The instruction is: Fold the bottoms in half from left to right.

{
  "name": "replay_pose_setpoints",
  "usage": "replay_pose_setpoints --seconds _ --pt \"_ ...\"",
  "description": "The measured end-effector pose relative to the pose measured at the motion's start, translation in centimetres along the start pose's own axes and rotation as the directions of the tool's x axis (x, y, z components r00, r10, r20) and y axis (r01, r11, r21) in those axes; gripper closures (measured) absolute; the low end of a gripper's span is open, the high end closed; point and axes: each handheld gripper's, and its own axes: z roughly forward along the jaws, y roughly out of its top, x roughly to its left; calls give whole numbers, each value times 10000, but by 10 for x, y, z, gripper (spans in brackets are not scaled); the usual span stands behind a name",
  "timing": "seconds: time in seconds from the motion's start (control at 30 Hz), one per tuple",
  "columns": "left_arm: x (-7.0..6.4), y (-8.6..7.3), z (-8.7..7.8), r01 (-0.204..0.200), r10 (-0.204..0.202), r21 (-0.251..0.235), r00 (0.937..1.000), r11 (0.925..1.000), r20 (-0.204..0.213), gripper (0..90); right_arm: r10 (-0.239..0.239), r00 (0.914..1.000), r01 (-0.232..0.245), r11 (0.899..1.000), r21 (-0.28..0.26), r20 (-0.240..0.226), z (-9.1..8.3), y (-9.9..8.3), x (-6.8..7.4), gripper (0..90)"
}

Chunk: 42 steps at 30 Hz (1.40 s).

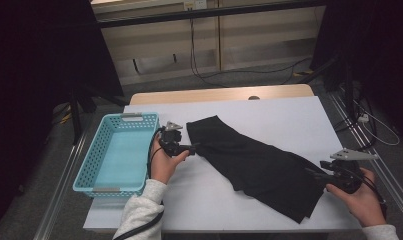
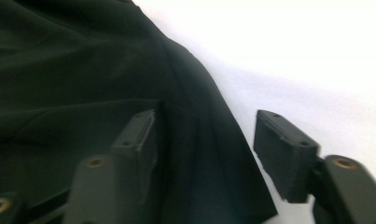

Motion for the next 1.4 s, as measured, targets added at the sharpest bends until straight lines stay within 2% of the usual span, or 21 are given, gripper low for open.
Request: replay_pose_setpoints --seconds 0.1,0.2,0.27,0.37,0.43,0.53,0.57,0.7,0.73,0.77,0.9,1.0,1.07,1.17,1.33,1.4 --pt "-2 -1 0 -50 50 47 10000 10000 46 171 34 9999 -33 10000 52 -147 -4 -3 0 605" --pt "-3 -1 -1 -42 42 24 9999 10000 101 171 -176 9989 185 9996 203 -426 -6 -5 4 690" --pt "-3 -1 -2 -136 136 39 9999 9999 25 171 -268 9986 283 9991 322 -467 -5 -6 6 701" --pt "-4 -1 -2 -63 63 -53 10000 10000 13 171 -371 9985 395 9974 602 -403 -1 -9 8 713" --pt "-3 -1 -2 -34 34 -50 10000 10000 44 171 -362 9971 407 9968 683 -667 3 -10 9 716" --pt "-2 -1 -1 -92 92 22 9999 10000 43 171 -503 9963 559 9952 808 -695 8 -10 13 704" --pt "-3 -1 -1 6 -6 -11 10000 10000 22 171 -496 9965 550 9951 817 -665 9 -9 15 706" --pt "-3 -1 0 -56 56 -6 10000 10000 40 171 -739 9941 807 9931 851 -795 12 -7 19 817" --pt "-3 -1 0 -47 47 -34 10000 10000 29 172 -752 9934 827 9929 860 -866 12 -7 20 881" --pt "-3 -1 0 -43 43 -50 10000 10000 8 172 -667 9944 734 9939 820 -818 11 -6 19 896" --pt "-3 -1 0 -49 49 -49 10000 10000 55 172 -606 9945 654 9964 548 -850 4 -1 13 900" --pt "-2 -1 -1 23 -24 -25 10000 10000 -16 172 -392 9965 406 9990 176 -735 -6 1 5 900" --pt "-1 -1 -2 -90 90 24 10000 10000 0 172 -339 9977 340 9994 9 -582 -10 0 1 900" --pt "-2 0 -1 -23 23 -62 10000 10000 16 172 -92 9983 89 9999 -47 -568 -10 -1 -6 898" --pt "-1 -1 0 -2 2 1 10000 10000 53 172 -44 9998 46 9999 106 -189 -7 -3 -11 882" --pt "0 0 0 -37 37 -13 10000 10000 -7 171 84 9999 -82 9999 143 -92 -8 -4 -11 806"
